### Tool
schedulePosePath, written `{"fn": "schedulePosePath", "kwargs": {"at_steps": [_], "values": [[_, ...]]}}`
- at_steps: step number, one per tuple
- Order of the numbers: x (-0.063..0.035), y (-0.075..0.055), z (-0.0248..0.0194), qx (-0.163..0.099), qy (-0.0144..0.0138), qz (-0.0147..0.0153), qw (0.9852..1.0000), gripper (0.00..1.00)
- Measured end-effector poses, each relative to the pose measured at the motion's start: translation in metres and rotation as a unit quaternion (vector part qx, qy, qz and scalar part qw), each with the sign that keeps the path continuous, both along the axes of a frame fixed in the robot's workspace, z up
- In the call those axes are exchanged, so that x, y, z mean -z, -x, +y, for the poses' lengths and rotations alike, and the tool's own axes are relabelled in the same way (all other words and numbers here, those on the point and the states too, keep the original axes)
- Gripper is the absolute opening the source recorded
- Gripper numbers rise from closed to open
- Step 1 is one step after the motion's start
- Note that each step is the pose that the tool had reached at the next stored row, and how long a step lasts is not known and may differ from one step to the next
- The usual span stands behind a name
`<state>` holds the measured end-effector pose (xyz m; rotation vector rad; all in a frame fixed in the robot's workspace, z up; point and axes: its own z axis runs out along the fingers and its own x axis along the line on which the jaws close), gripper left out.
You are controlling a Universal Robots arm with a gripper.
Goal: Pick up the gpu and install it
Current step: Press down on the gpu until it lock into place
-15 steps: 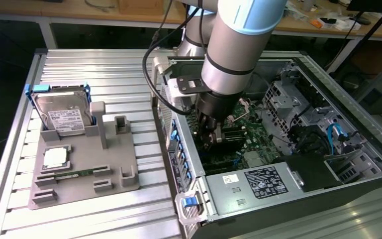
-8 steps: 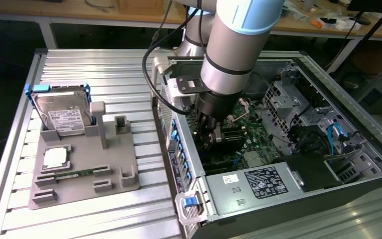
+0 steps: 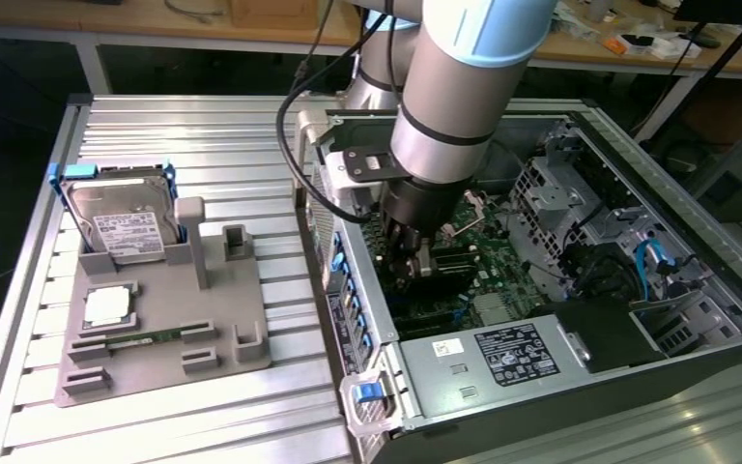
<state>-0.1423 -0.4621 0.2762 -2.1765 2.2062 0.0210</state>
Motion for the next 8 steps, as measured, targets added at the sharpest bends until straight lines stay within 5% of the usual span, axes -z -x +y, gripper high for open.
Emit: {"fn": "schedulePosePath", "kwargs": {"at_steps": [8], "values": [[-0.0327,0.0,0.0001,0.0,0.0031,-0.0026,1.0,0.11]]}}
